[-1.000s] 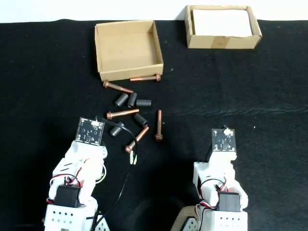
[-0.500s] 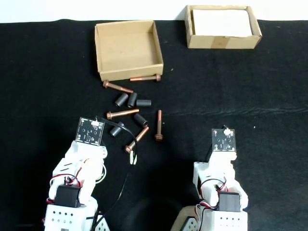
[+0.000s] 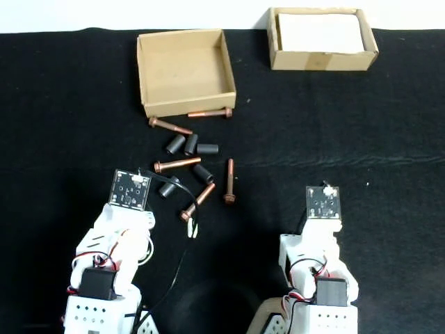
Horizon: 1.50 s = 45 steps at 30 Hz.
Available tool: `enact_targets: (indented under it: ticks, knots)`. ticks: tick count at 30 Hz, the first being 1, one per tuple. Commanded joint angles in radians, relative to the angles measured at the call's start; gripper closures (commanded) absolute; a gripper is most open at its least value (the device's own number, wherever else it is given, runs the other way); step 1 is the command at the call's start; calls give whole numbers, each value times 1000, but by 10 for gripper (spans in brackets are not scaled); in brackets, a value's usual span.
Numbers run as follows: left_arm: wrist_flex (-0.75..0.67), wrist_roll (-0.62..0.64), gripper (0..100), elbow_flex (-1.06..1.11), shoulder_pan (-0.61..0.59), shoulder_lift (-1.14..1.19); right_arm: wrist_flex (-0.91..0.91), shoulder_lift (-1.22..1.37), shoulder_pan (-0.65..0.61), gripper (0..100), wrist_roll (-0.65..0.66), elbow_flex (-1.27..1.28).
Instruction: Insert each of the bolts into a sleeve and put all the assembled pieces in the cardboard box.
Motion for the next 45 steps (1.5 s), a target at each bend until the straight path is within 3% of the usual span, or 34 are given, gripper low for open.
enact_targets:
  ticks: [1,5,11,18,30,38,41,45]
  knots:
    - [5,0,991,19,15,-12,2,-16,5,981,2,128]
    - [15,0,991,19,15,-12,2,-16,5,981,2,128]
    - [189,0,991,19,15,-12,2,-16,5,981,2,128]
    - [292,0,991,19,8,-12,2,-16,5,981,2,128]
    - [304,-3,991,19,1,-21,1,-16,5,981,0,128]
    - [308,-5,991,18,-122,-21,-2,-16,5,981,0,128]
    - [308,-12,991,-1,-226,-21,-2,-16,8,981,5,128]
    - [318,-219,991,-24,-325,-19,-22,-16,10,981,5,127]
